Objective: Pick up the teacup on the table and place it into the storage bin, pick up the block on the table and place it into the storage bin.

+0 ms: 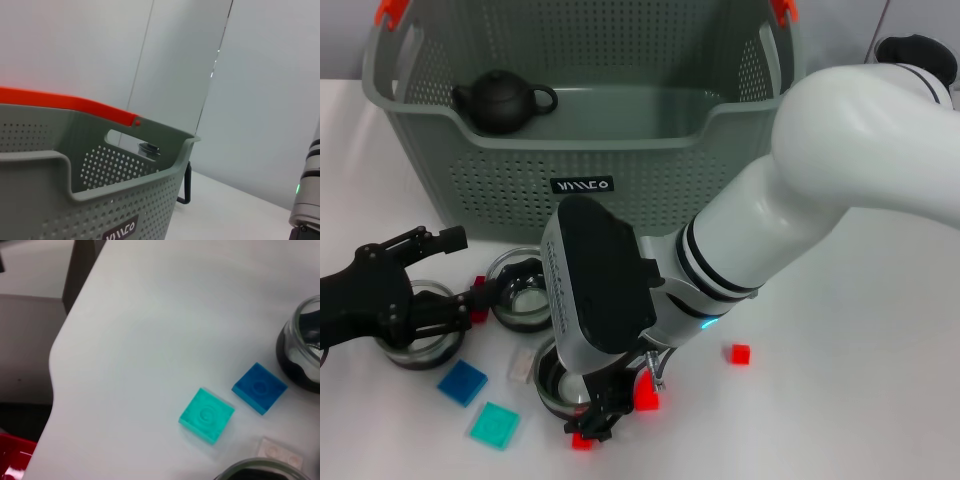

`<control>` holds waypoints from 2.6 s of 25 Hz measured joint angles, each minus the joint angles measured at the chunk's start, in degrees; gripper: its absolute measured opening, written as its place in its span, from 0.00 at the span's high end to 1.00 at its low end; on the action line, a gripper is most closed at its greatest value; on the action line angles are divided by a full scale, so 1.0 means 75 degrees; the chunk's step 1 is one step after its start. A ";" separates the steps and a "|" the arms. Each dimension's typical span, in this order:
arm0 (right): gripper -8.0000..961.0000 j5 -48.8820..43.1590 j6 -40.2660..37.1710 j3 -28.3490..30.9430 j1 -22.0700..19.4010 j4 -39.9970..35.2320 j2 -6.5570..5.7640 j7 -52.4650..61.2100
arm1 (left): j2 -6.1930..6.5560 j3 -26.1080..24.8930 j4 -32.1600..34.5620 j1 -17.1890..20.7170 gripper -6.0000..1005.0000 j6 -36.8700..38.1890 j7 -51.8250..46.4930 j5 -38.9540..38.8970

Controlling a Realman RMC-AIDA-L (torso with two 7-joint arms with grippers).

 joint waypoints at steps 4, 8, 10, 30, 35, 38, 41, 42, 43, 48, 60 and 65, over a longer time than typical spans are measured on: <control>0.10 0.0012 0.0029 -0.0023 -0.0005 0.0042 -0.0024 0.0071 | 0.0004 0.0000 -0.0019 -0.0002 0.08 -0.0025 0.0009 0.0000; 0.10 -0.0174 -0.0011 -0.0003 -0.0007 0.0046 -0.0076 0.0279 | 0.0005 0.0000 -0.0022 -0.0001 0.08 -0.0026 0.0009 0.0000; 0.10 -0.0287 -0.0043 0.0027 -0.0007 0.0029 -0.0091 0.0381 | 0.0005 0.0000 -0.0022 -0.0004 0.08 -0.0031 0.0009 0.0000; 0.10 -0.0384 -0.0337 -0.0057 -0.0018 -0.0209 -0.0036 0.0046 | 0.0015 0.0012 -0.0104 -0.0042 0.09 -0.0155 0.0009 0.0000; 0.23 -0.0434 -0.0341 -0.0059 -0.0018 -0.0209 -0.0037 0.0031 | 0.0017 0.0012 -0.0104 -0.0055 0.08 -0.0183 0.0009 0.0000; 0.38 -0.0434 -0.0359 -0.0059 -0.0018 -0.0209 -0.0044 0.0041 | 0.0017 0.0012 -0.0104 -0.0057 0.08 -0.0188 0.0009 0.0000; 0.51 -0.0434 -0.0384 -0.0059 -0.0011 -0.0215 -0.0049 0.0050 | 0.0017 0.0012 -0.0104 -0.0057 0.08 -0.0190 0.0009 0.0000; 0.55 -0.0434 -0.0399 -0.0058 -0.0008 -0.0218 -0.0049 0.0052 | 0.0017 0.0012 -0.0104 -0.0058 0.08 -0.0190 0.0009 0.0000; 0.59 -0.0434 -0.0422 -0.0057 -0.0008 -0.0221 -0.0049 0.0055 | 0.0017 0.0012 -0.0104 -0.0058 0.08 -0.0190 0.0009 0.0000; 0.74 -0.0411 -0.0557 -0.0035 -0.0011 -0.0296 -0.0067 0.0071 | 0.0017 0.0012 -0.0104 -0.0058 0.08 -0.0199 0.0009 0.0000; 0.93 -0.0387 -0.0793 0.0060 -0.0041 -0.0404 -0.0098 0.0146 | 0.0008 0.0012 -0.0104 -0.0053 0.08 -0.0203 0.0005 0.0000; 0.94 -0.0736 -0.1574 0.0872 -0.0327 -0.1266 -0.0180 0.0538 | 0.0005 0.0004 -0.0104 -0.0018 0.08 -0.0206 0.0006 -0.0002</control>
